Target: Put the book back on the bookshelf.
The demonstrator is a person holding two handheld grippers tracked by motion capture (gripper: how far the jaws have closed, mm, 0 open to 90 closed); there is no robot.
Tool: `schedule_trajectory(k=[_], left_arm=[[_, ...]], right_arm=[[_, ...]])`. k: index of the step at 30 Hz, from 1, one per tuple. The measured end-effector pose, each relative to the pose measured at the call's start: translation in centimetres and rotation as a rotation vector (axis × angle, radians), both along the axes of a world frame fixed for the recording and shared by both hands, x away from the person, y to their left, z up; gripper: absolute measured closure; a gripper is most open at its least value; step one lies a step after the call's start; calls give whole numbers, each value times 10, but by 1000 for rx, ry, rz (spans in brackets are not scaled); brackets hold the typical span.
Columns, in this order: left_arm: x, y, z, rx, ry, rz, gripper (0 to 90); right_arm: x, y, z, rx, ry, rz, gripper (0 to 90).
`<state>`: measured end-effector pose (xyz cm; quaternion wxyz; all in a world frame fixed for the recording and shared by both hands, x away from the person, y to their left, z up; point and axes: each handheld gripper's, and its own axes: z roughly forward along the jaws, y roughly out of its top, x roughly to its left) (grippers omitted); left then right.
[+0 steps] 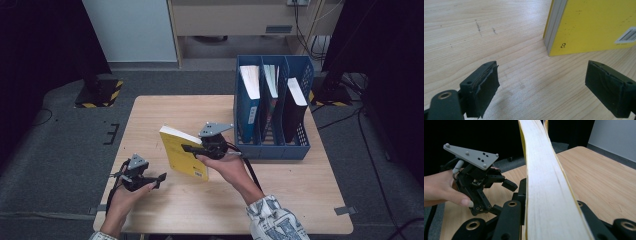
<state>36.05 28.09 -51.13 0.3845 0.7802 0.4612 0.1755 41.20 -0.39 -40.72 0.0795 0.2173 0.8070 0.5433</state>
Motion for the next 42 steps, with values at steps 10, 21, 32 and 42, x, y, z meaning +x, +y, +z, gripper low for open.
schedule_trajectory(k=[10, 21, 32, 42], left_arm=[[0, 2, 0, 5, 5, 7, 110], [1, 5, -2, 12, 13, 17, 97], [4, 10, -8, 77, 66, 58, 96], [6, 11, -14, 118, 98, 81, 85]], right_arm=[[8, -4, 0, 43, 82, -78, 751], [14, -15, 4, 73, 157, -157, 751], [11, -32, 17, 96, 156, -217, 750], [4, -54, 24, 94, 142, -244, 750]])
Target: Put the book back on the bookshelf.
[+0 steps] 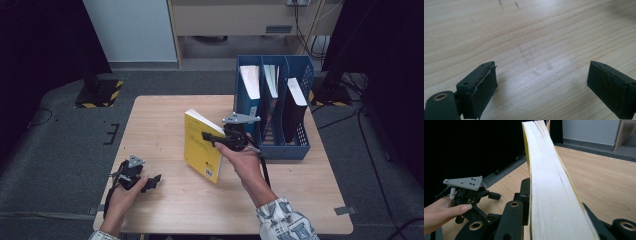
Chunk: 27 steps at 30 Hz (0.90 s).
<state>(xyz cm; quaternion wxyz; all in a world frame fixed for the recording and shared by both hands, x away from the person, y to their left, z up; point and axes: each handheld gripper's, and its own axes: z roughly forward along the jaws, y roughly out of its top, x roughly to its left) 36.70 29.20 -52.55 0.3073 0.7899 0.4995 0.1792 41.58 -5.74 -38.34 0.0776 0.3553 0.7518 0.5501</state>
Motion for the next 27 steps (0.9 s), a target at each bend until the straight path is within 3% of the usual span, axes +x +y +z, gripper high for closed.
schedule_trajectory(k=[16, 27], left_arm=[[0, -3, -3, 19, 4, -15, 69], [-2, -6, -7, 24, -21, -23, 22]], right_arm=[[-17, -43, 1, 11, 14, -47, 750], [-34, -76, 3, 18, 7, -74, 750]])
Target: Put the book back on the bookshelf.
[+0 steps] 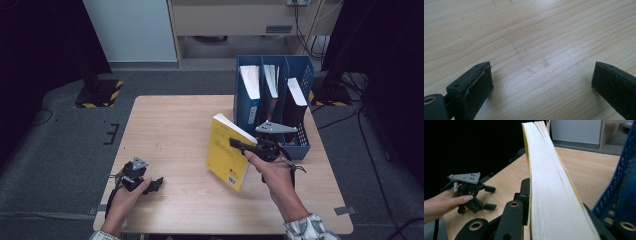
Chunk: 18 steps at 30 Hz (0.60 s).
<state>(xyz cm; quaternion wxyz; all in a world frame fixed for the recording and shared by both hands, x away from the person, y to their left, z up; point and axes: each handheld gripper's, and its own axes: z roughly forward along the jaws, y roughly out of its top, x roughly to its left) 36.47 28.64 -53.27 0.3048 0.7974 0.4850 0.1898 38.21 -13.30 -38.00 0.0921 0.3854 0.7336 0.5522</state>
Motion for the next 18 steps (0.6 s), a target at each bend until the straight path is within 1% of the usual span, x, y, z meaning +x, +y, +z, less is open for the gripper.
schedule_trajectory(k=[8, 12, 15, 16, 18], left_arm=[[0, 0, -1, -2, -6, 0, 17], [0, 0, -1, -2, -7, 1, 15], [0, -1, -1, -4, -9, 4, 12], [0, -1, -1, -4, -10, 4, 12], [0, -1, -1, -5, -11, 4, 12]], right_arm=[[-9, -23, -3, -3, 6, -27, 750], [-12, -34, -3, 6, 11, -45, 750], [-13, -39, -2, 17, 14, -54, 750], [-13, -43, 2, 28, 11, -65, 750], [-13, -46, 6, 35, 3, -69, 750]])
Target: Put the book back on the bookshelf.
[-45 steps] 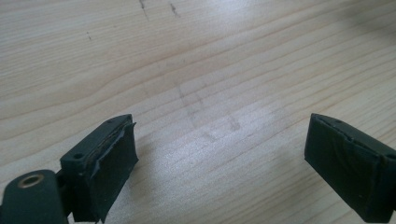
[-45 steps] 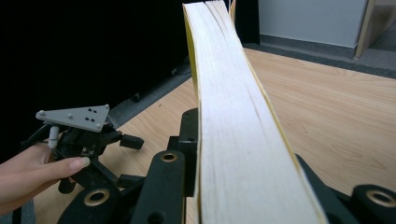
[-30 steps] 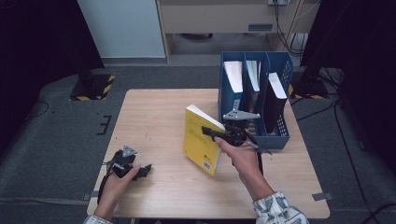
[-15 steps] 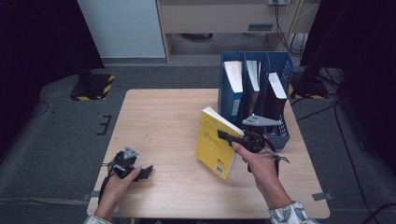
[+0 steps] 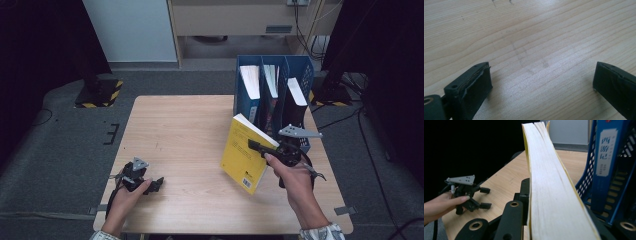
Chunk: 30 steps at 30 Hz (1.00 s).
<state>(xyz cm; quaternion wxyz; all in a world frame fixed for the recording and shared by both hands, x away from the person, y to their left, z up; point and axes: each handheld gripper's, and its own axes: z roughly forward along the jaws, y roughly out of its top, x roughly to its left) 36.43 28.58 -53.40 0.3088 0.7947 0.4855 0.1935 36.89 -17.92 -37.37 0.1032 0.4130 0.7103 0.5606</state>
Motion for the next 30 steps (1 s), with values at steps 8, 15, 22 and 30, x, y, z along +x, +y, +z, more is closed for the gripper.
schedule_trajectory(k=[8, 15, 22, 30], left_arm=[[0, 0, 0, -1, 0, -2, 11], [0, 0, 0, -1, -1, -3, 11], [0, 0, 0, -1, -3, -2, 9], [0, 0, 0, -2, -4, -2, 8]], right_arm=[[3, -10, 18, 23, -3, -23, 750], [7, -22, 33, 51, 11, -47, 750], [9, -32, 45, 51, -5, -74, 749], [6, -50, 48, 50, -7, -110, 749]])
